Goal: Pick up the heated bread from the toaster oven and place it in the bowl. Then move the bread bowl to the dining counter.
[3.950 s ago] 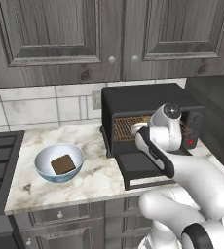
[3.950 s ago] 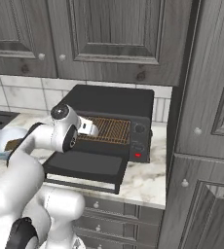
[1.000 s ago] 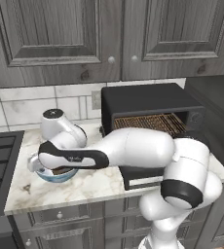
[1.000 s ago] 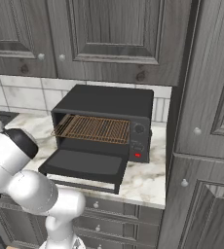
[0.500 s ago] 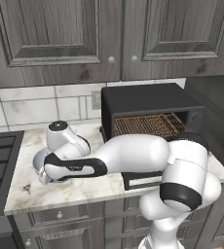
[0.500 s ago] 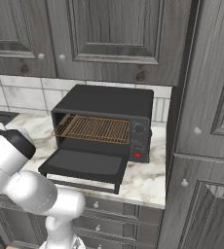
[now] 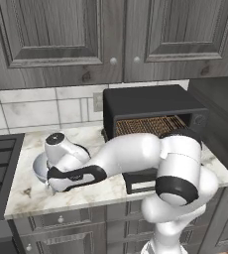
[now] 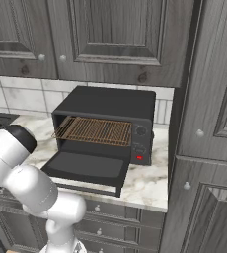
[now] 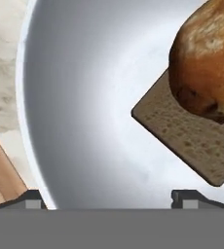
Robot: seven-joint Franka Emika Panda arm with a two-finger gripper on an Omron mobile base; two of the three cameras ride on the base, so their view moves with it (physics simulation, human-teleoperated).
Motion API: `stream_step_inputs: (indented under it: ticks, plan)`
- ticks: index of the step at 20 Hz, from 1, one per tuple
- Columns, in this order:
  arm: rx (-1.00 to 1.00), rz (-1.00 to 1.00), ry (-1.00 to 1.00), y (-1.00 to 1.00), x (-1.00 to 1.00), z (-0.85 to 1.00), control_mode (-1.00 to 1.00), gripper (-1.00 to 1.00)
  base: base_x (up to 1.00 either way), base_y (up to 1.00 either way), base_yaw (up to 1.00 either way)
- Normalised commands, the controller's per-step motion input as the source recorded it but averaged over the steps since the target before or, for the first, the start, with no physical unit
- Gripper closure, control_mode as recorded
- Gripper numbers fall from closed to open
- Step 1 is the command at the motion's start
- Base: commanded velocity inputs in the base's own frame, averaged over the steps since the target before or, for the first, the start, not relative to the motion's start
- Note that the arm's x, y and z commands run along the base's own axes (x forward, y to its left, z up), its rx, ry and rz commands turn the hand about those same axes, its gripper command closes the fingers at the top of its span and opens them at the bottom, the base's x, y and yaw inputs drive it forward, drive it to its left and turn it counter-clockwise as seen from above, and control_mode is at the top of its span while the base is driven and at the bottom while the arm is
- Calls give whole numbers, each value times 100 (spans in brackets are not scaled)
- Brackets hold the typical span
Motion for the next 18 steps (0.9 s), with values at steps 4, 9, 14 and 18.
stream_step_inputs:
  ticks: [4, 9, 14, 18]
  plan:
    - [-11, 2, -5, 1, 14, -29, -100, 100, 0, 0, 0]
    - [0, 0, -1, -3, -9, 9, -100, 100, 0, 0, 0]
    - [-1, 0, -10, -37, -23, 52, -100, 100, 0, 0, 0]
    - [-6, 0, -25, -74, -37, 61, -100, 100, 0, 0, 0]
